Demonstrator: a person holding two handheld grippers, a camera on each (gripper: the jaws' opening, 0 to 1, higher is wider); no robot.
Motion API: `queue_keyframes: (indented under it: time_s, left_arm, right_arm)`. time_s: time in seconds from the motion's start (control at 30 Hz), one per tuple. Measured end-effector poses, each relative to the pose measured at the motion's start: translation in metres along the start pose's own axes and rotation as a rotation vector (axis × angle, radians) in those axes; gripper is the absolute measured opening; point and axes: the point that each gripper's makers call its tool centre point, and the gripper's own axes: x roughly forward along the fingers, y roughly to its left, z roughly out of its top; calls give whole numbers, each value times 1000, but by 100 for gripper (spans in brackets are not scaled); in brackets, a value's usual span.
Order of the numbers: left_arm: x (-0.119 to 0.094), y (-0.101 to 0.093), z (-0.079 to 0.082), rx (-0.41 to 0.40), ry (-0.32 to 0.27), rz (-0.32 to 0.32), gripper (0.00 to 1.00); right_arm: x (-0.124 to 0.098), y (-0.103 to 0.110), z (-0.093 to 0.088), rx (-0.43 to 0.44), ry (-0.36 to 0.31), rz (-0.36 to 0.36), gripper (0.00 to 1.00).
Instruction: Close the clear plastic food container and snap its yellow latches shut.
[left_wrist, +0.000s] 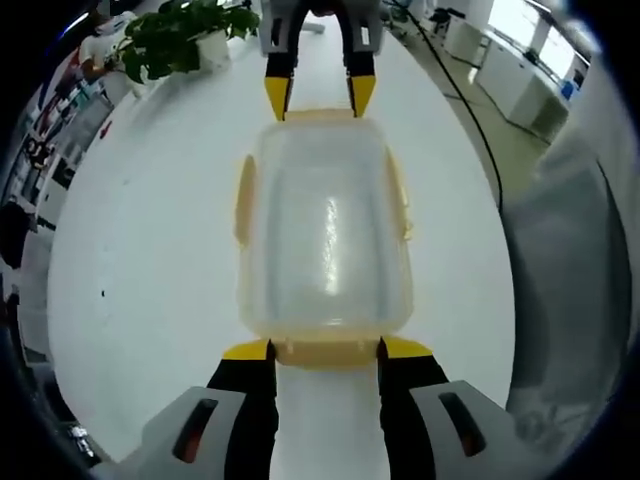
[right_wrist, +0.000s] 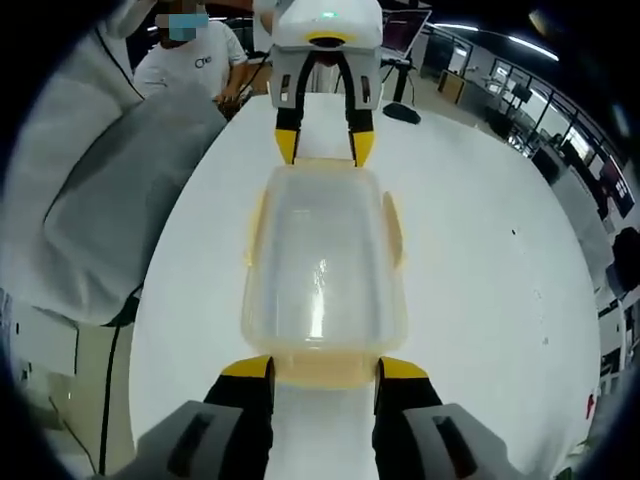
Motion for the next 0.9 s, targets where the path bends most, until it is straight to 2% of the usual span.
queue_keyframes:
  time_s: [0.23,0.43,0.57,0.73,0.9]
  left_arm:
    - [0,-1,-1,-8,-5,2,38]
    - [-1,-5,-3,4,-1,14,38]
    - [-1,-3,-3,16,2,29,38]
    - [-1,-5,-2,12,-6,26,39]
    - [-2,-8,-1,31,-10,27,39]
  right_arm:
    - [2,0,0,10,7,3,37]
    - [1,-2,3,-32,17,-14,38]
    - [1,-1,4,-25,17,-8,38]
    - [1,0,1,-26,29,-17,45]
    - [0,3,1,-25,33,-14,44]
